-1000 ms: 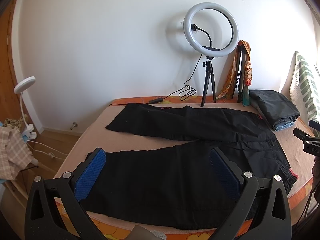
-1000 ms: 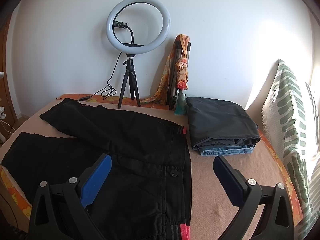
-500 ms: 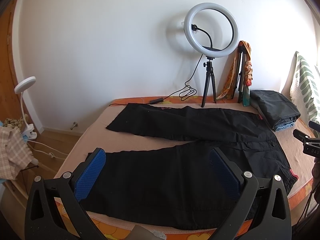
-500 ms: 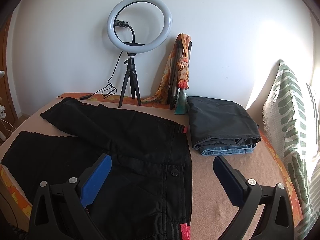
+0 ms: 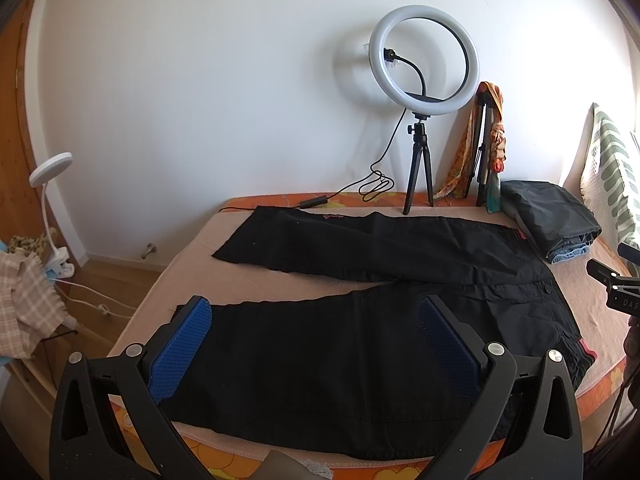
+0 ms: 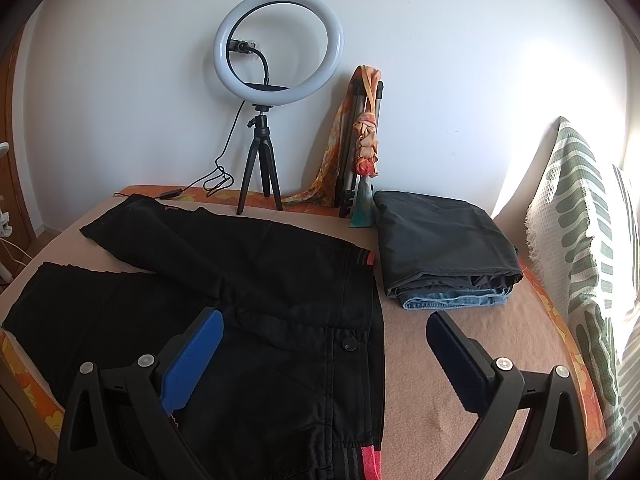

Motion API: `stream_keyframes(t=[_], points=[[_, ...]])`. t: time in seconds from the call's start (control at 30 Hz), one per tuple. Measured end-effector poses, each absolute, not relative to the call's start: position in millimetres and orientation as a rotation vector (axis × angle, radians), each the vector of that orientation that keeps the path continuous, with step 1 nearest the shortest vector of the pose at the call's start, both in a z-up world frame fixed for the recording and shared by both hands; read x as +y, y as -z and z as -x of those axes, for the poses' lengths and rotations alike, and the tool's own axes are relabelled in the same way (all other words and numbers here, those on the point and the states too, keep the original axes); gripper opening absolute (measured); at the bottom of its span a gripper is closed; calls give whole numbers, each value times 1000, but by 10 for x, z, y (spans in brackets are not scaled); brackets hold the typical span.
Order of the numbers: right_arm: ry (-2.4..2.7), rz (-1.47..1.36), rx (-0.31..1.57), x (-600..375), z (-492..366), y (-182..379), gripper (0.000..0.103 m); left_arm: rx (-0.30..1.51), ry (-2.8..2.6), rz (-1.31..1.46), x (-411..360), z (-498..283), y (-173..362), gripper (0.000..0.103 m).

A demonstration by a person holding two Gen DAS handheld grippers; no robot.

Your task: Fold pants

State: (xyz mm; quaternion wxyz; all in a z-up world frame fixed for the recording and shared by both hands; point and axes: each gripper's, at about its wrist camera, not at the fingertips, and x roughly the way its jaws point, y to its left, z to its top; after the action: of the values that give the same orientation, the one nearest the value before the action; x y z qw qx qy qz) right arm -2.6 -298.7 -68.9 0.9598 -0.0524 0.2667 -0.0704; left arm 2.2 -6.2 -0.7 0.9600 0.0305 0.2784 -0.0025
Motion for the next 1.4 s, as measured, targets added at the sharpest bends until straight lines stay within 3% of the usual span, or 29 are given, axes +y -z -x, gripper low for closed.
stream_keyframes(t=[0.93, 1.4], points=[[131, 98, 550, -2951, 17, 748, 103, 581, -3, -66, -101, -71, 38, 103], [-6, 98, 583, -2898, -281, 682, 103, 706, 22, -29, -38, -402, 214, 103]])
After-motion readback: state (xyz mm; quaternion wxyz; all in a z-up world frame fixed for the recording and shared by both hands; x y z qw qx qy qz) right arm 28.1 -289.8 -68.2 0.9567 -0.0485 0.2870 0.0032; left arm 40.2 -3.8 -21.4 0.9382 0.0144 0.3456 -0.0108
